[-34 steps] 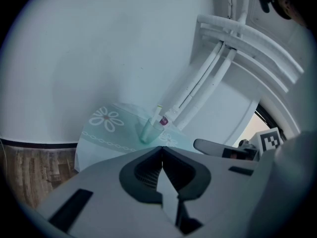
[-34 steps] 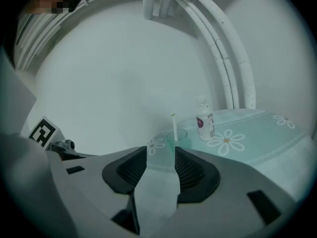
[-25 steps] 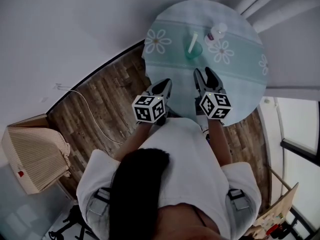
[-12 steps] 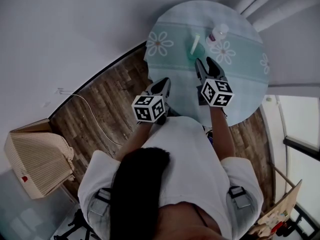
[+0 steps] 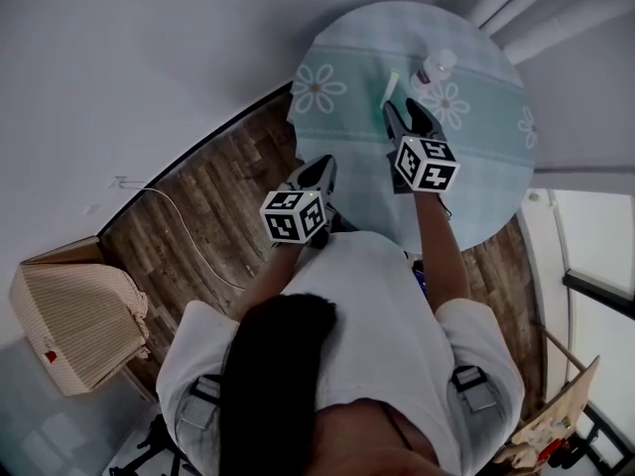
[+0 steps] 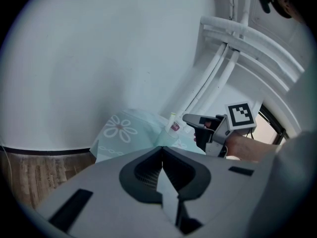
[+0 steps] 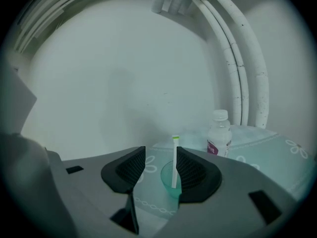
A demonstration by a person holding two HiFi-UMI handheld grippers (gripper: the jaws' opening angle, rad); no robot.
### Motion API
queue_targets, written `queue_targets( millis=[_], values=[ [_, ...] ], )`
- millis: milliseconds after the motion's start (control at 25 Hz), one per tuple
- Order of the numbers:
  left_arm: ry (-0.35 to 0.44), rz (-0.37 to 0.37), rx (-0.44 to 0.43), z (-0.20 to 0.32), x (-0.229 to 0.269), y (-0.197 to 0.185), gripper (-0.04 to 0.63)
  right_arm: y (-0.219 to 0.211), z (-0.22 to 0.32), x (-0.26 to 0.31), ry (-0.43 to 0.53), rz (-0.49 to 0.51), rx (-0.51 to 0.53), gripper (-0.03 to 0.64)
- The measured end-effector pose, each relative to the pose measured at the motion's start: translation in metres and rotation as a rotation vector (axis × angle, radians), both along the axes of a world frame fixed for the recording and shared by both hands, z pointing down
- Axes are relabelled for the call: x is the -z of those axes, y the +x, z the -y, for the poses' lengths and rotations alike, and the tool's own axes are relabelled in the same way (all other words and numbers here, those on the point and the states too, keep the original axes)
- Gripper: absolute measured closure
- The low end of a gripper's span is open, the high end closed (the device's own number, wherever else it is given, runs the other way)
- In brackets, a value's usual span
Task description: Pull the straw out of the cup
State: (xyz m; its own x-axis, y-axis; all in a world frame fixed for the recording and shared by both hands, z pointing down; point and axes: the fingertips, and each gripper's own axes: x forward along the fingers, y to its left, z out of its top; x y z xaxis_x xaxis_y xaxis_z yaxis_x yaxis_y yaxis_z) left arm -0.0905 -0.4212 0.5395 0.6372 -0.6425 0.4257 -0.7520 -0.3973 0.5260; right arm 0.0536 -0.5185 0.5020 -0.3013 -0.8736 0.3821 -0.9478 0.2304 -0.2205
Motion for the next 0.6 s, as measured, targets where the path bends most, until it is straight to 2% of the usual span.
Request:
queue_targets(
  millis=[600],
  values=[
    [-0.021,0.022,0.007,0.0,-0.007,-0.009,0.586,0.008,0.031,-0.016,-0.039,-0.027,-0.022,0.439]
  ],
)
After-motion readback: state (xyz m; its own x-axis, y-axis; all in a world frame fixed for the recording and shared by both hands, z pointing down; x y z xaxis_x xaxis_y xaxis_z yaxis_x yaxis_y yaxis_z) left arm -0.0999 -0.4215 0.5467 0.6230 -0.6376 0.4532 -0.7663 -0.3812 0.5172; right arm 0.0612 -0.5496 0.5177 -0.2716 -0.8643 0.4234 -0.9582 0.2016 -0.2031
